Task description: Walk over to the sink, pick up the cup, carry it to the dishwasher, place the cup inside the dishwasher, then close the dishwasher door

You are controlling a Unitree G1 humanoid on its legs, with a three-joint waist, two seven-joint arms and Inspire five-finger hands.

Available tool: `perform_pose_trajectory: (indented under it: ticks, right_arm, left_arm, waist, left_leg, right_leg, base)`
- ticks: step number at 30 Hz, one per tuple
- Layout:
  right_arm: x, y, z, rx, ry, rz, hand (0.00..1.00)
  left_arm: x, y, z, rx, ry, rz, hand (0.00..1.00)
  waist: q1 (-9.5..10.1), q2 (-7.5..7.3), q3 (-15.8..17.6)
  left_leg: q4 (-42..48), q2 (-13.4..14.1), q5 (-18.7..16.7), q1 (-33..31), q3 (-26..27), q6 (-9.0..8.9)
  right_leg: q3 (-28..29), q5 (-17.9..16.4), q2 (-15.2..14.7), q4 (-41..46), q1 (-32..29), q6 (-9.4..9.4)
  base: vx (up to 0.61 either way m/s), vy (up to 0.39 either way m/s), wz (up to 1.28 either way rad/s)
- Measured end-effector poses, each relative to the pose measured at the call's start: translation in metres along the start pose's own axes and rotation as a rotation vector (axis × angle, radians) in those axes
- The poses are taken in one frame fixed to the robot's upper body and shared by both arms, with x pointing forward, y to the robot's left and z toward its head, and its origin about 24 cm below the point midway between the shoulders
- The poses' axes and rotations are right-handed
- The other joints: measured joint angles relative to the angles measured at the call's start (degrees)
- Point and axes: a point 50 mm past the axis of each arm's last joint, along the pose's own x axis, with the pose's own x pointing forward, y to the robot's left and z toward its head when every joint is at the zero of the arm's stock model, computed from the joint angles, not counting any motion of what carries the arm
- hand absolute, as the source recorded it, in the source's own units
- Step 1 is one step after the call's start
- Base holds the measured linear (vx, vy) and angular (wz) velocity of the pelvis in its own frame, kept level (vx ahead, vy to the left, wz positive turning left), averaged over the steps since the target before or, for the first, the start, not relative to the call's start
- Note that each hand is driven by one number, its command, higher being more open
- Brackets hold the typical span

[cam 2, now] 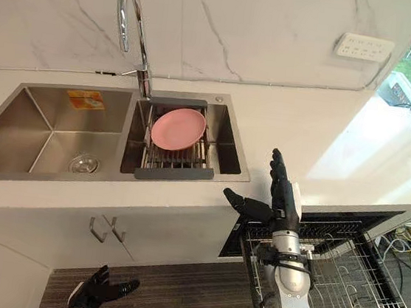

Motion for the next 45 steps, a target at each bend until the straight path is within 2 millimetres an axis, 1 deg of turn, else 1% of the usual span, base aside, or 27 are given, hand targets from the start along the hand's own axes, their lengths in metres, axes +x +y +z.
perform_pose_trajectory:
  ticks: [4,5,14,19,21,22,24,26,27,30,37,39,40,42,45]
  right_arm:
    - [0.007,-0.002,0.001,0.0,0.002,-0.012,1.0]
    - [0.006,0.002,-0.011,-0.016,0.064,0.027,1.0]
    - [0.005,0.004,-0.012,-0.001,0.067,0.029,1.0]
    - [0.003,0.011,-0.015,0.1,0.077,0.032,1.0]
    - [0.003,0.012,-0.015,0.11,0.074,0.038,1.0]
    - [0.003,0.013,-0.014,0.112,0.069,0.036,1.0]
    - [0.003,0.012,-0.012,0.111,0.051,0.026,1.0]
    - [0.004,0.013,-0.007,0.102,0.026,0.025,1.0]
    - [0.006,0.014,-0.003,0.083,0.004,0.034,1.0]
    - [0.011,0.016,0.008,0.014,-0.049,0.06,1.0]
    - [0.025,0.014,0.021,-0.184,-0.112,0.062,1.0]
    - [0.031,0.013,0.027,-0.231,-0.141,0.058,1.0]
    - [0.037,0.014,0.032,-0.269,-0.167,0.06,1.0]
    - [0.041,0.014,0.035,-0.302,-0.176,0.064,1.0]
    - [0.048,0.015,0.039,-0.377,-0.184,0.06,1.0]
  left_arm:
    - [-0.001,0.001,-0.002,0.013,0.005,0.0,1.0]
    - [-0.008,0.011,-0.013,0.041,0.041,0.025,1.0]
    - [-0.009,0.011,-0.014,0.041,0.043,0.023,1.0]
    - [-0.011,0.012,-0.017,0.038,0.042,0.008,1.0]
    - [-0.012,0.012,-0.018,0.027,0.042,0.003,1.0]
    - [-0.013,0.012,-0.019,0.026,0.044,-0.004,1.0]
    - [-0.013,0.012,-0.02,0.027,0.044,-0.01,1.0]
    - [-0.013,0.012,-0.019,0.027,0.037,-0.011,1.0]
    - [-0.013,0.012,-0.019,0.028,0.034,-0.012,1.0]
    - [-0.013,0.011,-0.019,0.039,0.038,-0.022,1.0]
    - [-0.014,0.011,-0.021,0.057,0.048,-0.031,1.0]
    - [-0.014,0.011,-0.022,0.057,0.052,-0.03,1.0]
    - [-0.015,0.012,-0.023,0.057,0.059,-0.029,1.0]
    - [-0.015,0.012,-0.023,0.057,0.063,-0.029,1.0]
    - [-0.015,0.014,-0.022,0.062,0.064,-0.028,1.0]
  waist:
    - [0.02,-0.01,0.0]
    - [-0.18,-0.48,-0.1]
    - [-0.27,-0.46,-0.1]
    - [-0.27,-0.45,-0.1]
    - [-0.14,-0.48,-0.1]
    - [-0.15,-0.49,-0.1]
    - [-0.19,-0.5,0.0]
    - [0.16,-0.45,0.0]
    - [0.34,-0.44,0.1]
    - [0.43,-0.43,0.3]
    - [0.64,-0.42,0.5]
    - [0.63,-0.35,0.7]
    - [0.61,-0.28,0.9]
    - [0.69,-0.26,0.9]
    - [1.47,-0.34,1.1]
  left_leg:
    - [-0.8,-0.3,0.5,0.1,0.0,0.11]
    - [-4.2,-1.1,2.9,0.8,-0.4,0.27]
    - [-4.2,-1.1,2.9,0.9,-0.2,0.25]
    - [-4.3,-1.0,2.9,1.5,0.2,0.01]
    - [-4.6,-0.9,2.7,1.6,0.6,-0.61]
    - [-4.8,-0.7,2.6,1.5,1.7,-0.85]
    - [-4.9,0.6,3.1,1.3,7.5,-1.32]
    - [-5.3,0.2,3.5,1.3,7.5,-1.21]
    - [-5.5,-0.1,3.9,1.4,7.5,-0.69]
    - [-5.8,-0.7,4.2,1.5,7.4,-0.63]
    - [-5.8,-0.9,4.2,1.3,6.9,-0.56]
    - [-5.8,-0.9,4.3,1.3,6.7,-0.43]
    - [-6.0,-0.8,4.4,1.2,6.5,-0.27]
    - [-6.2,-0.8,4.5,1.1,6.3,-0.22]
    - [-7.0,-0.9,4.9,1.1,5.9,0.15]
  right_leg:
    - [0.0,1.6,-0.3,-3.1,1.3,0.36]
    - [-0.9,3.7,-0.9,-6.3,2.2,0.69]
    - [-0.7,3.8,-0.9,-6.3,2.2,0.72]
    - [-0.6,3.8,-1.0,-6.3,2.7,0.73]
    - [-0.5,3.8,-1.0,-6.3,2.8,0.74]
    - [-0.7,3.8,-1.1,-6.3,2.8,0.74]
    - [-1.6,3.7,-1.6,-6.3,3.1,0.88]
    - [-1.8,3.7,-2.1,-6.3,3.1,1.07]
    - [-1.8,3.7,-2.3,-6.4,3.1,1.22]
    - [-2.1,3.6,-2.9,-6.4,3.1,1.58]
    - [-2.6,3.6,-3.0,-6.4,3.2,1.74]
    - [-2.7,3.6,-3.0,-6.4,3.2,1.75]
    - [-2.9,3.6,-3.0,-6.4,3.2,1.75]
    - [-3.0,3.6,-2.9,-6.3,3.2,1.75]
    - [-3.5,3.6,-2.8,-6.3,3.2,1.76]
  base:
    - [0.0,0.008,0.0]
    - [0.0,0.0,0.0]
    - [0.0,0.0,0.0]
    - [0.0,0.0,-0.01]
    - [0.0,0.0,0.0]
    - [-0.03,-0.004,0.11]
    - [-0.04,-0.006,0.23]
    - [-0.01,0.025,0.11]
    - [0.01,0.039,0.03]
    - [0.02,0.033,0.03]
    - [-0.01,-0.007,0.03]
    - [-0.04,-0.022,0.05]
    - [-0.05,-0.023,0.06]
    - [-0.04,-0.024,0.07]
    - [-0.03,-0.02,0.07]
